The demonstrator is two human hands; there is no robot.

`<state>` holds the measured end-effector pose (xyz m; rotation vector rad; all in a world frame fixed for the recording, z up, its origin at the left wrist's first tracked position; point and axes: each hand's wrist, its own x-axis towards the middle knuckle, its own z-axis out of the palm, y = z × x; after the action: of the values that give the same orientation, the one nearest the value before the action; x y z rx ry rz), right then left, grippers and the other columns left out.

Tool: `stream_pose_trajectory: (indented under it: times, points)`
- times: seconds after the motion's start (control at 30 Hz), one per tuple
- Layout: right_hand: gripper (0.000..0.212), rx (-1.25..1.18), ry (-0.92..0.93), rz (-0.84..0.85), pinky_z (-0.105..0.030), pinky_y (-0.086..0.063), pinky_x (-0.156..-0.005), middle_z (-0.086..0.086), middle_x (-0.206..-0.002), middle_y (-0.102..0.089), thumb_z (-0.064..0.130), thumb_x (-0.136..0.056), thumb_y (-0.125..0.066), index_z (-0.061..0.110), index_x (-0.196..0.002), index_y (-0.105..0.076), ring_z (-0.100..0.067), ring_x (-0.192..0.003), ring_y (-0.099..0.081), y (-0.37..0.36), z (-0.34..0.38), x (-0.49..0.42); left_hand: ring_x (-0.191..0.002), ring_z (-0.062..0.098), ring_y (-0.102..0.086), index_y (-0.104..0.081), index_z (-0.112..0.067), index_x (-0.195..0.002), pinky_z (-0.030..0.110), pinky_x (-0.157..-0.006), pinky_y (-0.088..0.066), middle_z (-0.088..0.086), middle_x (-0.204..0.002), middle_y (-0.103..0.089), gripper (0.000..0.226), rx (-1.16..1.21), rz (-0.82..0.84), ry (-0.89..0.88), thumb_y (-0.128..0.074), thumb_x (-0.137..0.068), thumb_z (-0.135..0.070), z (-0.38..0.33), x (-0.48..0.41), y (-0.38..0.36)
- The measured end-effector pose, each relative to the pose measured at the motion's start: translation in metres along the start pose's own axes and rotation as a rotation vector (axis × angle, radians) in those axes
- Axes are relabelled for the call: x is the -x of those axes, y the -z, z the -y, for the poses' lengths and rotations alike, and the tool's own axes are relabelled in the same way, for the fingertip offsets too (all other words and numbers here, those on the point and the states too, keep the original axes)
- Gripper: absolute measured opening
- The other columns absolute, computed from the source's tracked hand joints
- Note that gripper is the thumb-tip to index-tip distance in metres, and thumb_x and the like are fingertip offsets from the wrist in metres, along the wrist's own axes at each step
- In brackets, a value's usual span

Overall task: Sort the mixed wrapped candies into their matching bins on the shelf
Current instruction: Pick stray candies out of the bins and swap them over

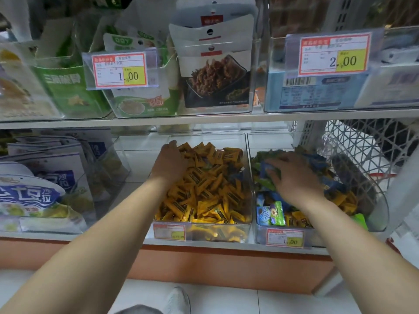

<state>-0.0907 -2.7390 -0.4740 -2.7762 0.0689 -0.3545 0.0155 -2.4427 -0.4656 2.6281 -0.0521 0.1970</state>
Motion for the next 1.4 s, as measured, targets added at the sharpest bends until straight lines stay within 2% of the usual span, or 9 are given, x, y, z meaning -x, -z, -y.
stream_pose_trajectory:
  times: [0.1, 0.3, 0.57, 0.67, 0.73, 0.83, 1.07, 1.23, 1.4]
  points:
    - [0.04, -0.061, -0.018, 0.017, -0.042, -0.05, -0.086, -0.002, -0.136, -0.046, 0.044, -0.103, -0.04, 0.033, -0.139, -0.054, -0.027, -0.122, -0.049, -0.003, -0.005, -0.002, -0.139, 0.033, -0.037, -0.022, -0.002, -0.152, 0.036, -0.104, -0.036, 0.02, -0.151, -0.037, 0.071, 0.115, -0.004, 0.079, -0.058, -0.093, -0.018, -0.003, -0.015, -0.012]
    - [0.041, -0.049, -0.013, 0.016, -0.039, -0.047, -0.084, 0.002, -0.137, -0.044, 0.046, -0.102, -0.04, 0.037, -0.139, -0.052, -0.024, -0.124, -0.046, -0.008, -0.011, -0.003, -0.119, 0.036, -0.052, -0.039, -0.004, -0.138, 0.038, -0.081, -0.042, 0.018, -0.126, -0.055, 0.057, 0.232, 0.031, 0.213, -0.059, -0.093, -0.032, -0.002, -0.034, -0.026]
    - [0.042, -0.057, -0.001, 0.016, -0.037, -0.047, -0.084, 0.002, -0.137, -0.043, 0.047, -0.102, -0.037, 0.036, -0.14, -0.051, -0.024, -0.123, -0.048, -0.011, -0.014, -0.004, -0.112, 0.023, -0.056, -0.048, -0.012, -0.14, 0.038, -0.094, -0.048, 0.009, -0.134, -0.055, 0.061, 0.358, 0.071, 0.097, -0.072, -0.087, -0.031, 0.007, -0.031, -0.03]
    - [0.041, -0.033, 0.003, 0.017, -0.039, -0.049, -0.086, 0.002, -0.133, -0.043, 0.048, -0.102, -0.036, 0.038, -0.138, -0.051, -0.024, -0.122, -0.048, -0.012, -0.012, -0.005, -0.117, 0.026, -0.058, -0.06, -0.016, -0.13, 0.044, -0.101, -0.048, 0.009, -0.129, -0.059, 0.039, 0.438, 0.074, 0.023, -0.062, -0.095, -0.033, 0.006, -0.026, -0.025]
    - [0.04, -0.019, 0.005, 0.023, -0.039, -0.048, -0.085, 0.002, -0.133, -0.043, 0.048, -0.101, -0.036, 0.038, -0.137, -0.051, -0.025, -0.122, -0.047, -0.013, -0.01, -0.006, -0.104, 0.022, -0.063, -0.07, -0.017, -0.111, 0.033, -0.088, -0.052, 0.008, -0.113, -0.066, 0.02, 0.467, 0.059, -0.023, -0.058, -0.098, -0.025, 0.002, -0.021, -0.023]
    - [0.04, -0.014, 0.002, 0.032, -0.039, -0.047, -0.086, 0.001, -0.132, -0.043, 0.048, -0.101, -0.037, 0.037, -0.137, -0.051, -0.025, -0.123, -0.046, -0.013, -0.008, -0.006, -0.089, 0.004, -0.055, -0.064, -0.024, -0.113, 0.019, -0.067, -0.041, -0.009, -0.102, -0.059, 0.021, 0.385, 0.174, -0.04, -0.065, -0.093, -0.031, -0.001, -0.013, -0.018]
    - [0.04, -0.013, -0.002, 0.035, -0.04, -0.047, -0.089, 0.0, -0.136, -0.043, 0.045, -0.102, -0.039, 0.035, -0.139, -0.051, -0.026, -0.127, -0.044, -0.01, -0.005, -0.004, -0.087, -0.009, -0.052, -0.06, -0.036, -0.096, 0.013, -0.067, -0.037, -0.024, -0.095, -0.058, 0.026, 0.201, 0.196, -0.288, -0.079, -0.08, -0.027, -0.009, 0.013, -0.008]
    - [0.042, 0.014, -0.009, 0.065, -0.043, -0.044, -0.099, -0.003, -0.141, -0.046, 0.043, -0.102, -0.04, 0.032, -0.141, -0.05, -0.029, -0.13, -0.042, -0.004, -0.003, -0.003, -0.094, -0.006, -0.057, -0.067, -0.029, -0.095, 0.008, -0.076, -0.039, -0.017, -0.098, -0.066, 0.016, 0.368, 0.088, -0.272, -0.069, -0.09, -0.014, -0.015, 0.023, 0.004]
    - [0.044, 0.034, 0.052, -0.167, -0.047, -0.036, -0.104, -0.003, -0.138, -0.053, 0.037, -0.097, -0.049, 0.027, -0.138, -0.055, -0.032, -0.128, -0.042, 0.014, 0.018, 0.001, -0.097, 0.005, -0.06, -0.069, -0.02, -0.107, 0.023, -0.085, -0.049, -0.012, -0.102, -0.066, 0.016, 0.473, -0.001, -0.227, -0.064, -0.093, -0.012, -0.032, 0.033, 0.018]
